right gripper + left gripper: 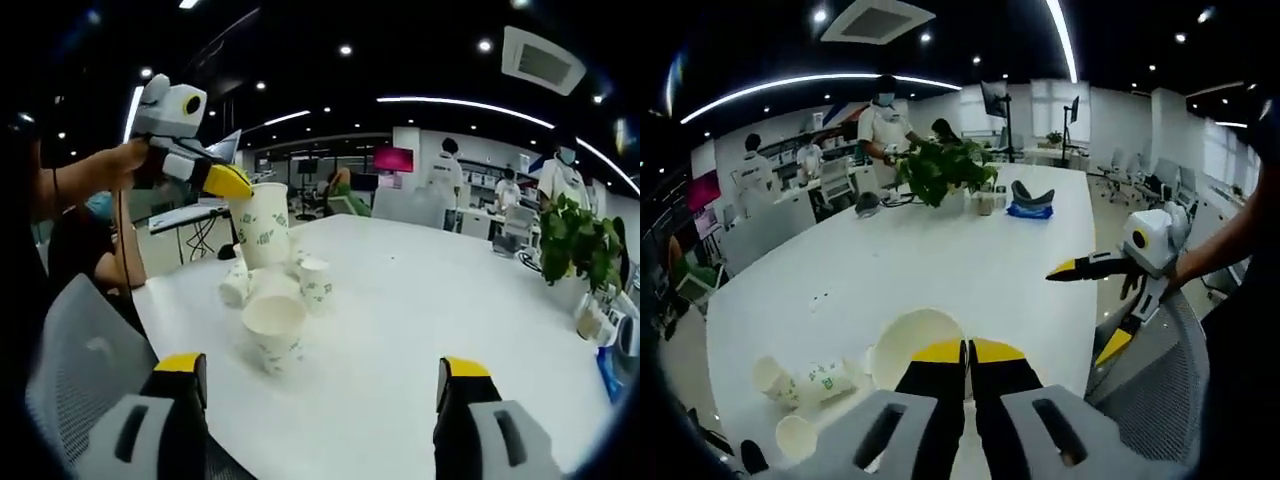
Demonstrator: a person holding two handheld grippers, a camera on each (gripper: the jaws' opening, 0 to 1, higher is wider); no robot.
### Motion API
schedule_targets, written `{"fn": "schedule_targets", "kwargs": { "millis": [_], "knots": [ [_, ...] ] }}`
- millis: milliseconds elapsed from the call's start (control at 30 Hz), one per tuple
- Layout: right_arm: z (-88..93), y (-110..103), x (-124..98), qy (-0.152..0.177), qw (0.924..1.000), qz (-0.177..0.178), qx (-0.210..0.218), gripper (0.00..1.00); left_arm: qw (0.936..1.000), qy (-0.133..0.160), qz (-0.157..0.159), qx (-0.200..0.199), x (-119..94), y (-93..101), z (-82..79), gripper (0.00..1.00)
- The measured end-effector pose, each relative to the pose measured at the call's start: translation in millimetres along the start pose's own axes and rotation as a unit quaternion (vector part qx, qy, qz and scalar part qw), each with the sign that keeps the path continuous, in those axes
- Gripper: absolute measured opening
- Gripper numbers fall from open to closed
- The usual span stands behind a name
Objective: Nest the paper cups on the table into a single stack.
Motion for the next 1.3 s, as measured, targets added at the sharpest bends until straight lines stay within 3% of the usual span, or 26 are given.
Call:
{"fn": "schedule_targets", "kwargs": {
  "millis": [567, 733, 1033, 1300],
  "knots": [
    [2.9, 2.4, 0.2, -0.009, 0.9999, 0.004, 0.005, 0.95, 0.9983, -0.028, 0.032, 0.040, 27.2, 28.9, 8.6, 0.00],
    [3.7, 2.0, 0.4, -0.014, 0.9999, 0.007, -0.003, 0.94, 0.9966, -0.049, 0.036, 0.055, 38.9, 29.3, 27.2, 0.00],
    [4.5, 1.6, 0.3, -0.017, 0.9998, 0.007, -0.009, 0.92, 0.9942, -0.067, 0.039, 0.074, 50.7, 39.5, 33.4, 0.00],
    [4.4, 1.4, 0.1, -0.016, 0.9998, 0.005, -0.013, 0.91, 0.9911, -0.091, 0.049, 0.084, 60.0, 48.0, 49.4, 0.00]
  ]
}}
Point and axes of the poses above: the point that each gripper's makers call its tool centre point, and the gripper's own axes: x roughly forward along the fingers, y roughly to its right, z roughly out of its underside, the point moved 7 cm from there along -x, roughly backward along the fingers, and after that the axes turned 13 degrees about x, right-handed, at the moved point
